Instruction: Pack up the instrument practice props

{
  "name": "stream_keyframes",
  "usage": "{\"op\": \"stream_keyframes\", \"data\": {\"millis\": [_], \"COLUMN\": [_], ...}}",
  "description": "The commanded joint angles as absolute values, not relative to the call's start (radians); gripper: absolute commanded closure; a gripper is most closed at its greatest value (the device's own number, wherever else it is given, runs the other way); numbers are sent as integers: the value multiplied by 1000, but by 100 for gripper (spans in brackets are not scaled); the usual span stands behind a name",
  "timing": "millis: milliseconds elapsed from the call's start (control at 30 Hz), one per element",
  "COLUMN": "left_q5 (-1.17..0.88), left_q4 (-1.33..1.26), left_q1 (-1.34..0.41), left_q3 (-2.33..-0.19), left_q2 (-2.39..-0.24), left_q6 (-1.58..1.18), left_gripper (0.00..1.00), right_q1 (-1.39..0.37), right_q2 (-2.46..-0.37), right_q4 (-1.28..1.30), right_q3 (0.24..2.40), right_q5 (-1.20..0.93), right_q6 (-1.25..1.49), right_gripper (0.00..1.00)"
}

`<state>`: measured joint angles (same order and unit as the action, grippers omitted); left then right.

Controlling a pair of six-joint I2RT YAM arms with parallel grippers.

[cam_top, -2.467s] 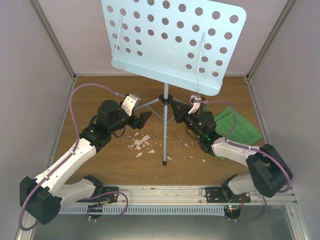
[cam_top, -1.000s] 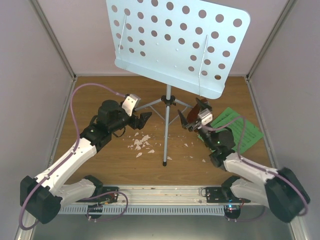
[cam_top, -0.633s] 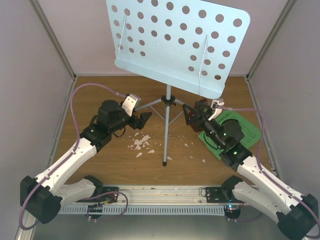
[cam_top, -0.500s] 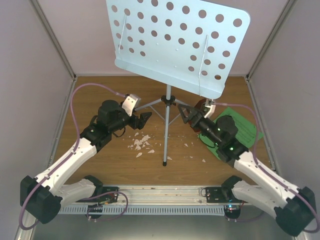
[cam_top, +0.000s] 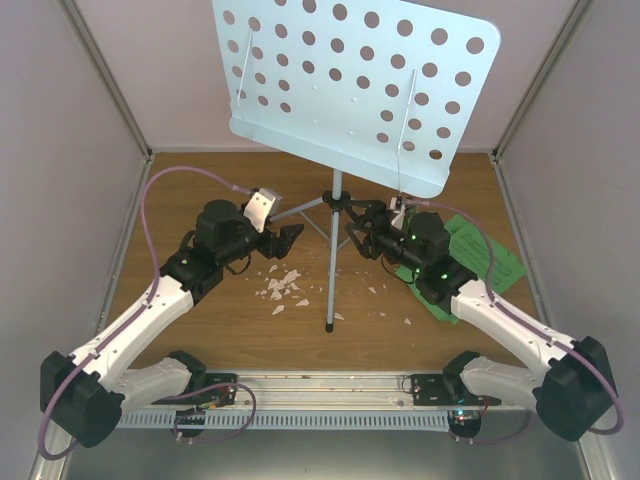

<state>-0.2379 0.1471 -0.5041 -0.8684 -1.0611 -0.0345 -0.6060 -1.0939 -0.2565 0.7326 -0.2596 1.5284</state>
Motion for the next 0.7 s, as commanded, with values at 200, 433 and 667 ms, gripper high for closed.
{"op": "stream_keyframes", "data": {"millis": [200, 433, 667], "left_q5": [-239, -240, -240], "left_q4": [114, 114, 112], "left_q1": [-509, -509, -508], "left_q3": [-879, -881, -879], "left_q2": [-1048, -1049, -1051], "left_q6": [-26, -26, -27], "left_gripper": [17, 17, 17], "right_q1": [-595, -572, -550], "right_q2": [-1122, -1158, -1192], "right_q4": [-250, -215, -222], "right_q3": [718, 750, 770], "right_q5": [-162, -160, -173], "right_q6": [1706, 1724, 1746], "right_gripper": [26, 34, 37]}}
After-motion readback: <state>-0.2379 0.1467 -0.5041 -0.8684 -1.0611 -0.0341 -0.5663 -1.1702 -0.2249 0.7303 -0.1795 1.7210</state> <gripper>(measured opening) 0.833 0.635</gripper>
